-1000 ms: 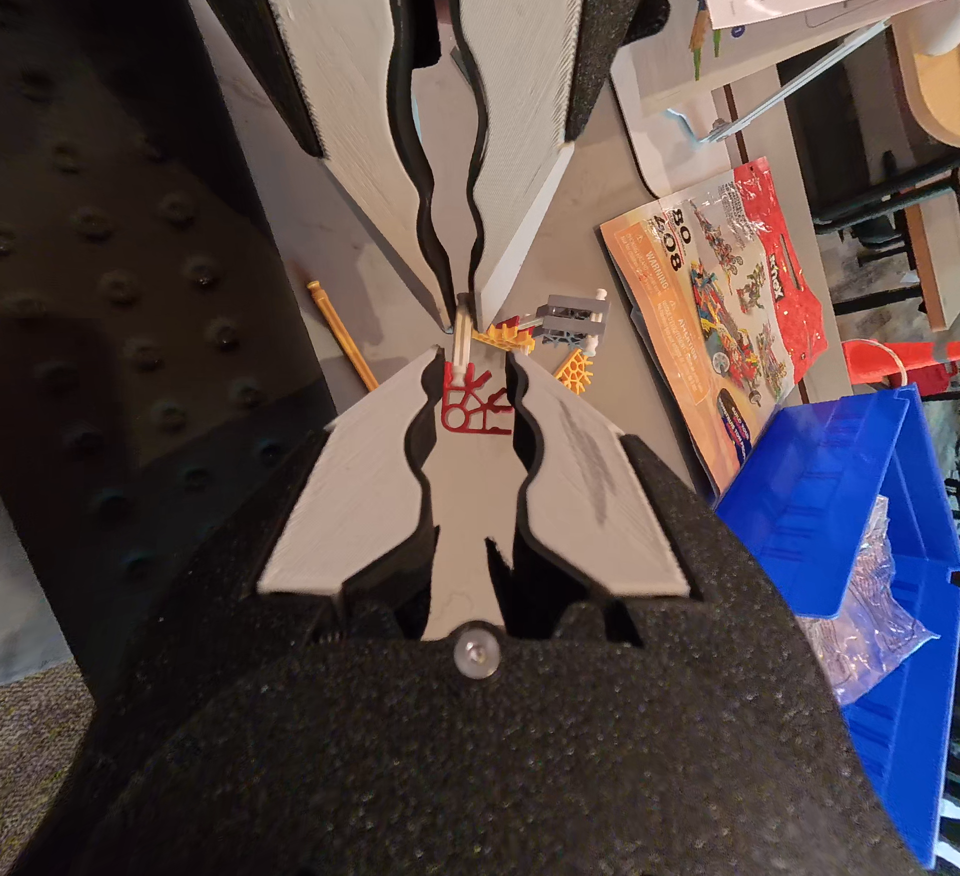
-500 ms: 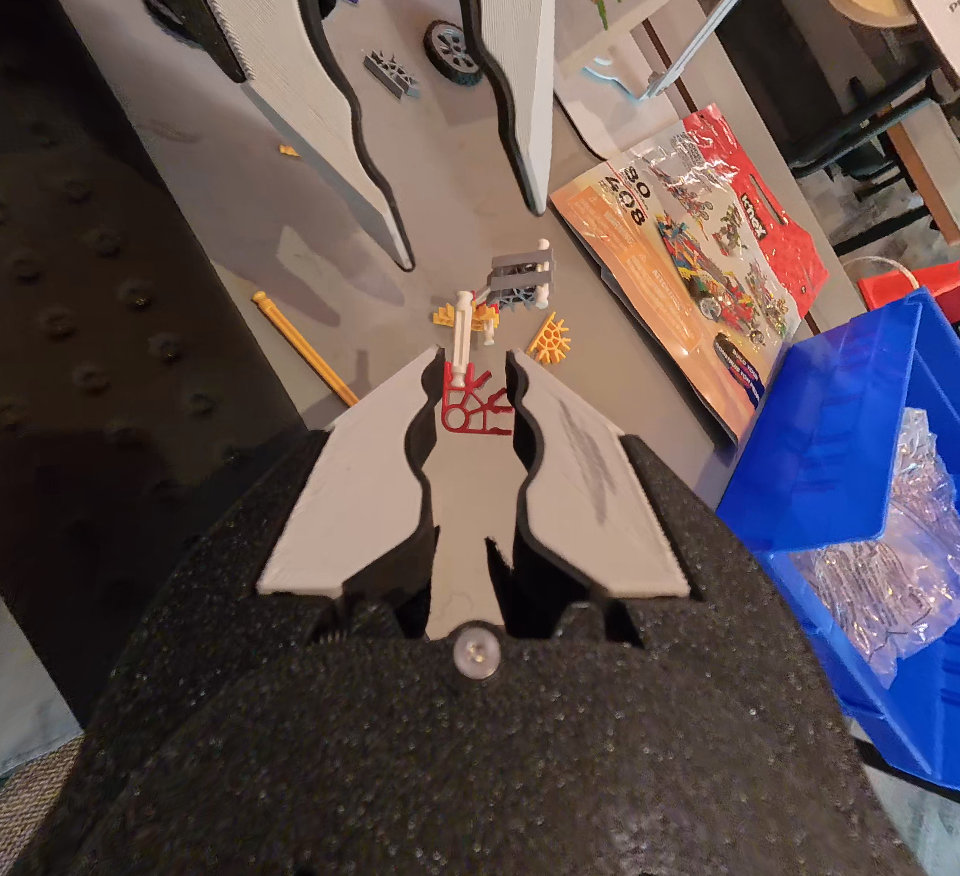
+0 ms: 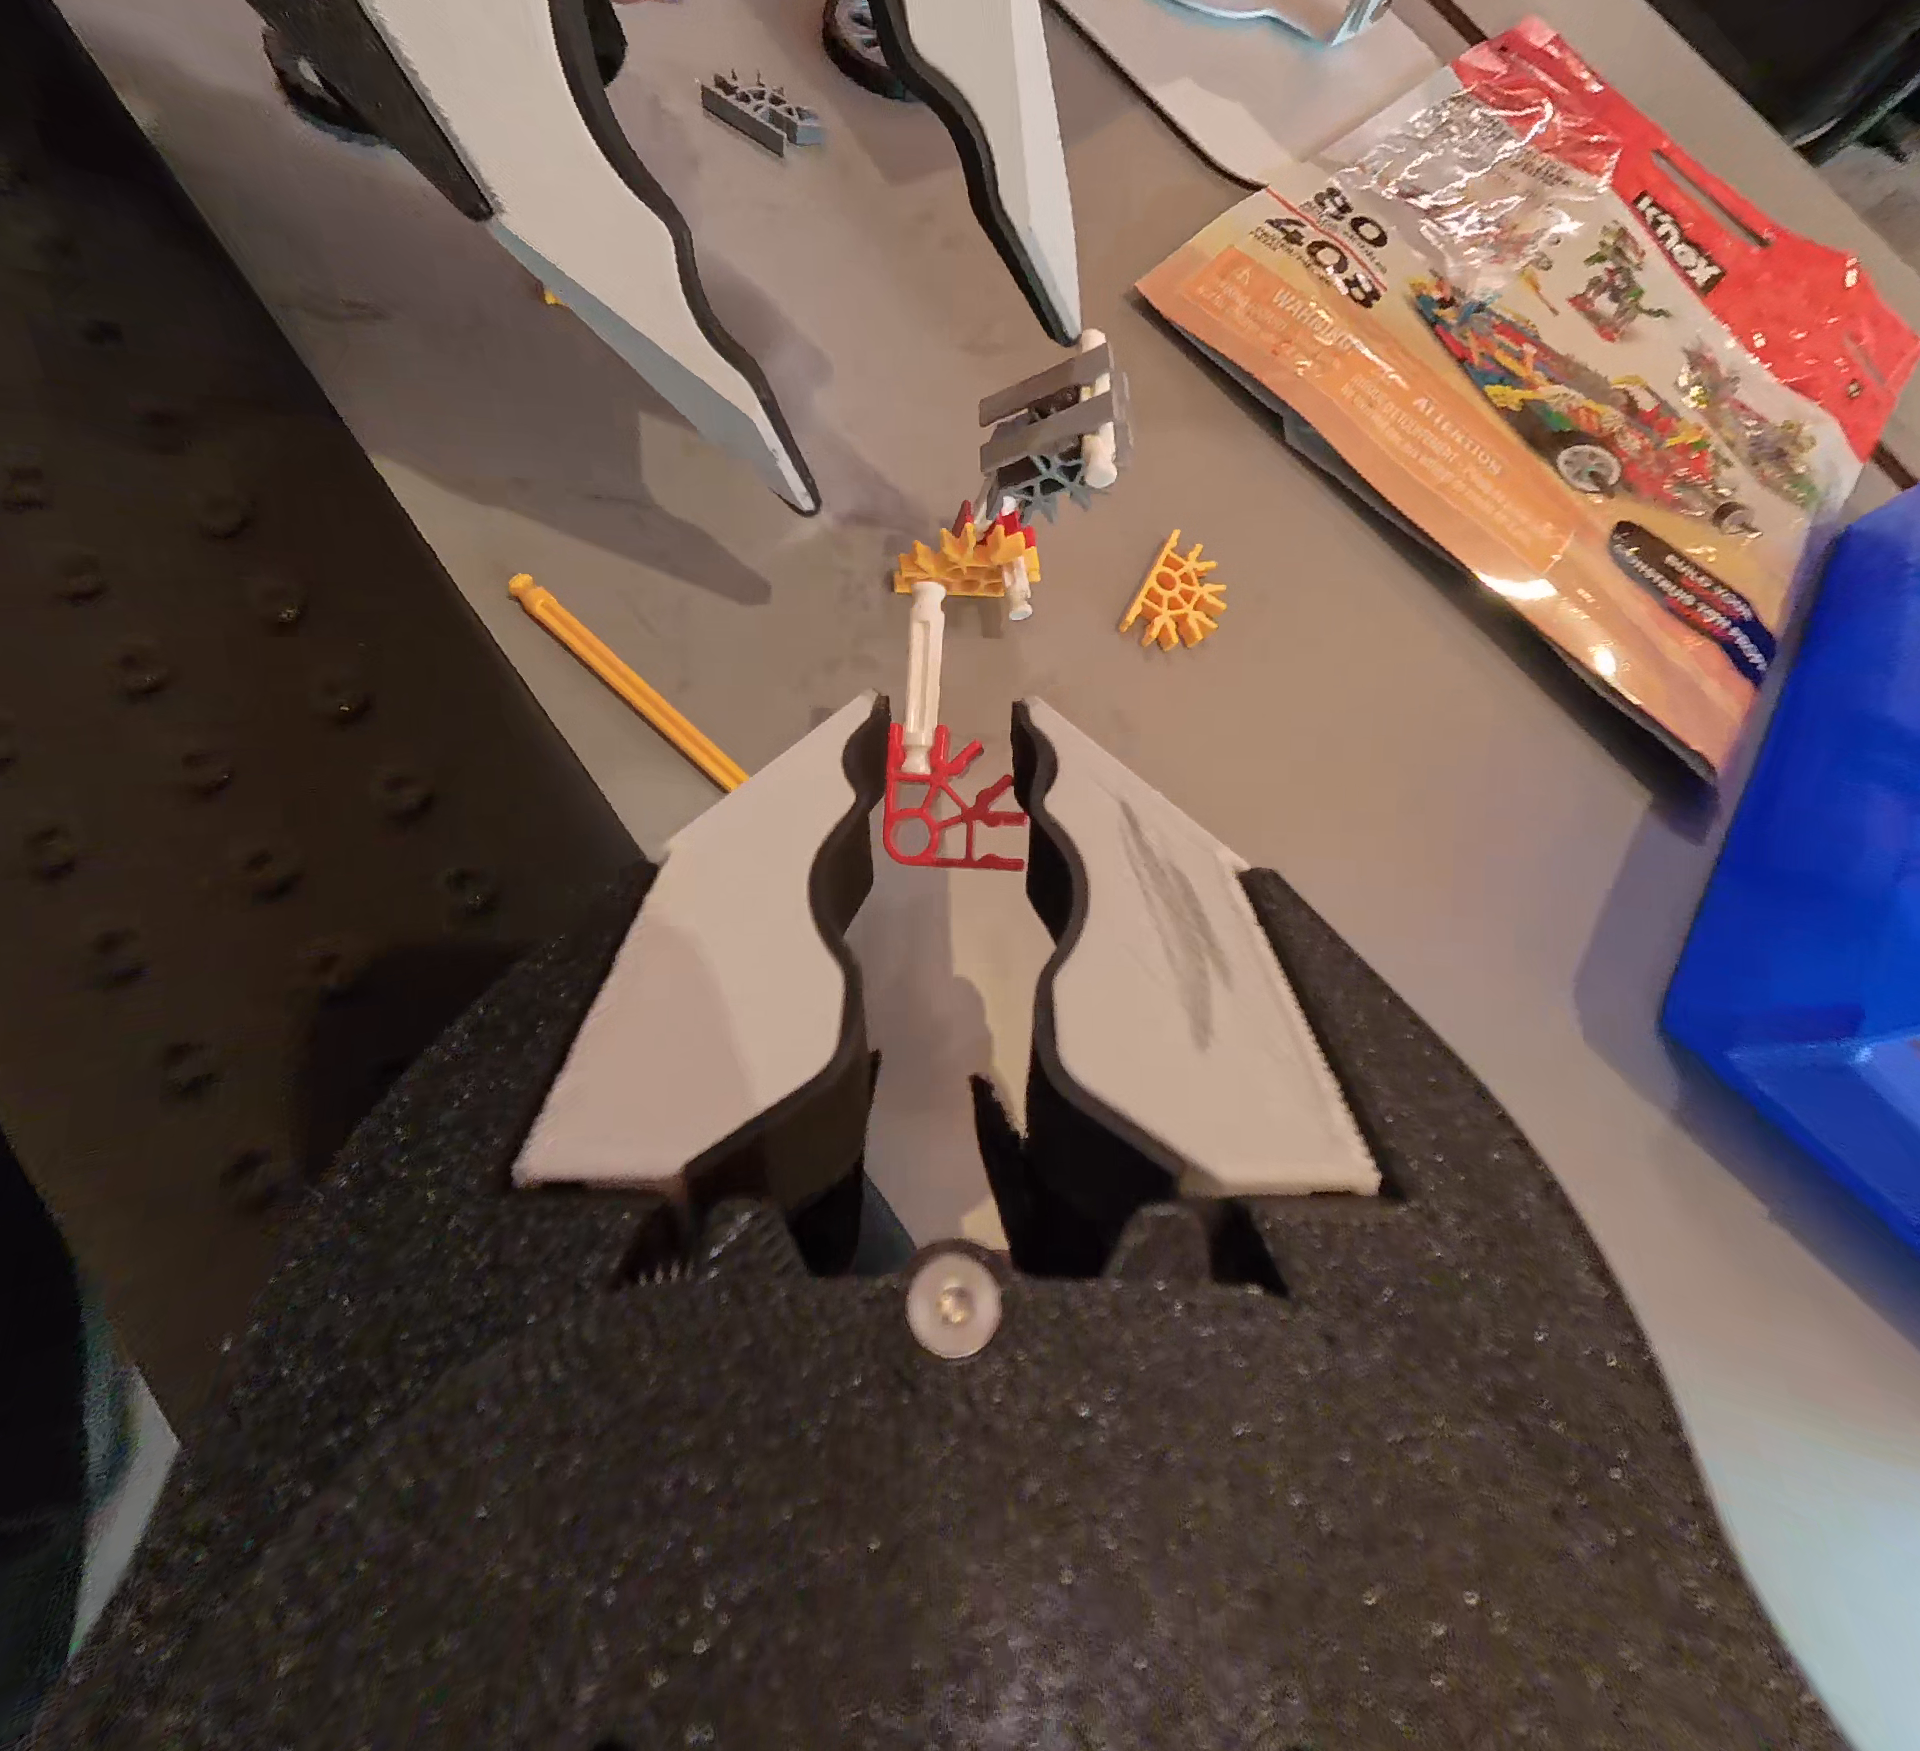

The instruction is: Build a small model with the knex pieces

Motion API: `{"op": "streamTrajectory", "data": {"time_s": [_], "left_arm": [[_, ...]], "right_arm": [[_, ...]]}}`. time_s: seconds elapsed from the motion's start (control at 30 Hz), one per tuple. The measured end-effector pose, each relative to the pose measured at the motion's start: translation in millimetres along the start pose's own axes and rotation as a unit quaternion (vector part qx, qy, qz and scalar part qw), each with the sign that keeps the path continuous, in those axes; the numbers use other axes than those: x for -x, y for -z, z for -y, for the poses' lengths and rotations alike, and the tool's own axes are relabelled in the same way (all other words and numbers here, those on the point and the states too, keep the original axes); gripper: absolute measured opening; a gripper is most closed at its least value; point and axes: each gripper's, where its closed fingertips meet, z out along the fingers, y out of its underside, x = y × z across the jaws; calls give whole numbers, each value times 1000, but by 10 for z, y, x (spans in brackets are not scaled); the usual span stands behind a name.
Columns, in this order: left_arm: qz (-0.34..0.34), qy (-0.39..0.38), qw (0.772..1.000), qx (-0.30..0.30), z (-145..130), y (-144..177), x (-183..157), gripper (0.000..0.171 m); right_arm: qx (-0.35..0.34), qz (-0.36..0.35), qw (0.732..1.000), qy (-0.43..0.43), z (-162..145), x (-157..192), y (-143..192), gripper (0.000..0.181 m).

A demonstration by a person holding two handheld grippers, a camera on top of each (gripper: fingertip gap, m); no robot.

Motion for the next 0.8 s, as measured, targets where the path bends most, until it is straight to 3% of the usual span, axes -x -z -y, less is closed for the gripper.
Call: {"op": "streamTrajectory", "data": {"time_s": [0.47, 0.8], "left_arm": [[25, 14, 1000, 8, -19, -37, 286, 54], [-37, -21, 997, 68, -67, -164, 314, 55]], "right_arm": [[-1, 17, 1000, -24, -50, 12, -119, 22], [4, 16, 1000, -16, -69, 29, -136, 22]]}}
